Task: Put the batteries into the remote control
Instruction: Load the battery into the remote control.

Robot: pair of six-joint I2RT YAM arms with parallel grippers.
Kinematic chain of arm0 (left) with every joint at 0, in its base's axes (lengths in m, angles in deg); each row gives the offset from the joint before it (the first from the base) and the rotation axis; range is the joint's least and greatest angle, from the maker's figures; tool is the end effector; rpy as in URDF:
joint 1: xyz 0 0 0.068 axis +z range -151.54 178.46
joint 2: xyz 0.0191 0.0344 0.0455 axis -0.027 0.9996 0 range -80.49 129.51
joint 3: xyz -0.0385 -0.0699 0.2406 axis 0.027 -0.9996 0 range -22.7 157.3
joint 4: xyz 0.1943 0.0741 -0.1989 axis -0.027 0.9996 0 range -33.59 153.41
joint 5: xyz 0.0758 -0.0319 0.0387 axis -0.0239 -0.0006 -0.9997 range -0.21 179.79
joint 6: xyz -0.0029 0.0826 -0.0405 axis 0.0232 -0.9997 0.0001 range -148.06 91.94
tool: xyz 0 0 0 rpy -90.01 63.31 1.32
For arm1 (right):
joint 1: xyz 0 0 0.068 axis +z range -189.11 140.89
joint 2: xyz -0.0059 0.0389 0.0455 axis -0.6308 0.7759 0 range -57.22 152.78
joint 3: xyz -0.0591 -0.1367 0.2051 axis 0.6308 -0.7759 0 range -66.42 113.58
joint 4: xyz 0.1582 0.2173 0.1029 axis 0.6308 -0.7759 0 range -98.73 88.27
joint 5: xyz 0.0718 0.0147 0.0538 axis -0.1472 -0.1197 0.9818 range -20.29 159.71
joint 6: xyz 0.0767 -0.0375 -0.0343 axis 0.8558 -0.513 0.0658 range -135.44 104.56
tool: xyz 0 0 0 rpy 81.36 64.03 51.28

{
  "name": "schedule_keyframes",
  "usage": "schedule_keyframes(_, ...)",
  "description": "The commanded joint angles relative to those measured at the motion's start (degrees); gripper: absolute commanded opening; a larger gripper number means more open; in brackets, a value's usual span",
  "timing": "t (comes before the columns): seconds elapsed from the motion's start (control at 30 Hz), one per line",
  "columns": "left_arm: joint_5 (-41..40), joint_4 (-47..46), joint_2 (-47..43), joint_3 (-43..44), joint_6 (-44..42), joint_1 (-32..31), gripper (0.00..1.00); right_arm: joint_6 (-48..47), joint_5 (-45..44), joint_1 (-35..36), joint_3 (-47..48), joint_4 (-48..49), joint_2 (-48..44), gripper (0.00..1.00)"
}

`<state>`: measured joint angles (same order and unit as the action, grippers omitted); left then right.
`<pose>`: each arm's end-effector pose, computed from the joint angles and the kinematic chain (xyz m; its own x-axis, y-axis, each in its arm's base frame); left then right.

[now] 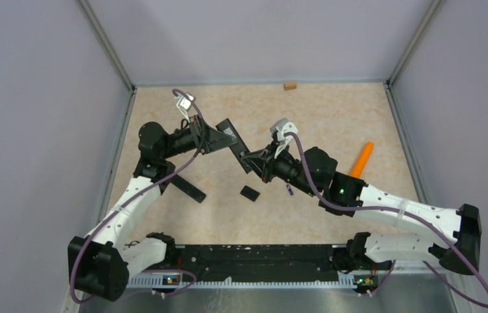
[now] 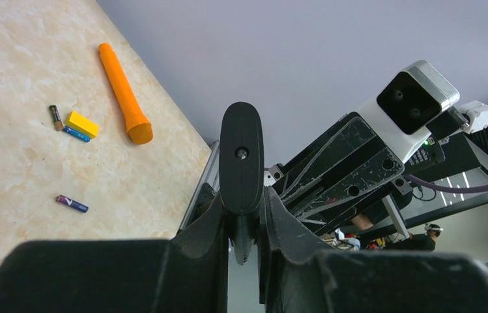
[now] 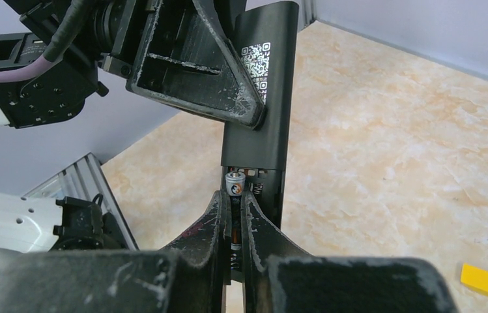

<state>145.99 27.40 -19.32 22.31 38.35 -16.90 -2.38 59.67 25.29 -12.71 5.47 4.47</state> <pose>0.2692 -0.1452 0.3355 -0.7651 -0.3185 -0.5597 0.5683 0.0749 -0.8194 0.1591 0.2989 0.3478 -0.1893 0.1198 -0.9746 -0.7903 0.5704 0.2237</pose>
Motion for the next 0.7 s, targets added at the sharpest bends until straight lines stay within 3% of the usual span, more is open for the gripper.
schedule_keyframes(0.0,1.48,-4.97,0.19,3.32,3.42,-0.03,0.00,-0.75,0.03,0.75,2.93,-1.96,1.23,0.06)
schedule_keyframes(0.2,2.23,-3.59,1.04,4.21,3.90,0.06,0.00,-1.18,-0.08,0.81,5.05,-4.29,1.47,0.20)
schedule_keyframes(0.43,2.16,-2.85,1.08,4.56,3.37,0.07,0.00,-0.04,-0.44,0.77,6.91,-5.18,1.65,0.26)
schedule_keyframes(0.67,0.92,0.60,0.82,4.65,-0.15,0.06,0.00,4.13,1.23,0.79,8.50,-5.17,1.31,0.51)
